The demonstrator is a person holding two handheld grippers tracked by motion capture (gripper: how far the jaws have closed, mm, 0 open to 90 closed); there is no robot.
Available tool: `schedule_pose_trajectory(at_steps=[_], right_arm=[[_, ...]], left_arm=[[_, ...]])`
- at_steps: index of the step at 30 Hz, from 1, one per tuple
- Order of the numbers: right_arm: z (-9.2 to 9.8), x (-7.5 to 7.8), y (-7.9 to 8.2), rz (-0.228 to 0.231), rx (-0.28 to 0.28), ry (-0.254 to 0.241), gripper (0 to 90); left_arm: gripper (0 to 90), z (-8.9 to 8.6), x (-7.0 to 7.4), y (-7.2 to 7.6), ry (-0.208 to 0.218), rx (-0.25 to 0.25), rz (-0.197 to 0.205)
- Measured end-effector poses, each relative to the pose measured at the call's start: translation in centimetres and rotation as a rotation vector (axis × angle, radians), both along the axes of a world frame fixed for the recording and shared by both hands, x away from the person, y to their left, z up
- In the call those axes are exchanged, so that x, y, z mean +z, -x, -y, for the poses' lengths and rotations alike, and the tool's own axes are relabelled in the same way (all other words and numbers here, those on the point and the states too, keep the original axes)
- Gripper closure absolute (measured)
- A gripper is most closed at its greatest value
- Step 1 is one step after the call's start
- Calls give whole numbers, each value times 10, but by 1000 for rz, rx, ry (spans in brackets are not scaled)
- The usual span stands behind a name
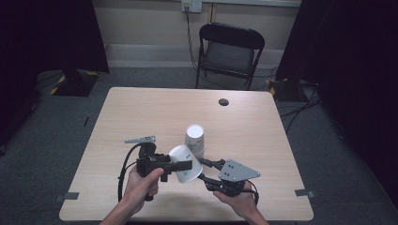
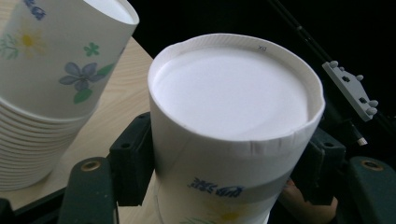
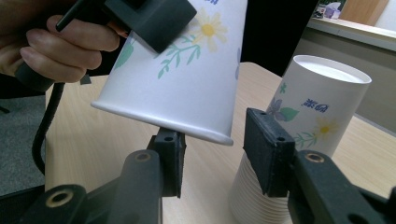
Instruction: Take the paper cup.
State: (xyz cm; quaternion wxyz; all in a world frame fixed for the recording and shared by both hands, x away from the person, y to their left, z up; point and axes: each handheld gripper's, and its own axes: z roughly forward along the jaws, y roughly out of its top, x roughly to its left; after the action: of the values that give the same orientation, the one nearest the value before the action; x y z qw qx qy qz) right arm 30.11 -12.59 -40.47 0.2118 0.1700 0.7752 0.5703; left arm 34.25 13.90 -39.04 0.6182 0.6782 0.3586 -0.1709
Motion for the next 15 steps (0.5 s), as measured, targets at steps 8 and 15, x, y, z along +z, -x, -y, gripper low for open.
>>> schedule_pose_trajectory(at_steps=[8,15], right_arm=[[1,1,2,43,-15,-21,608],[3,2,4,59,-23,-30,633]], left_arm=[[326,2,-4,-4,41,-20,-53],[325,5,-9,-4,59,-50,-90]])
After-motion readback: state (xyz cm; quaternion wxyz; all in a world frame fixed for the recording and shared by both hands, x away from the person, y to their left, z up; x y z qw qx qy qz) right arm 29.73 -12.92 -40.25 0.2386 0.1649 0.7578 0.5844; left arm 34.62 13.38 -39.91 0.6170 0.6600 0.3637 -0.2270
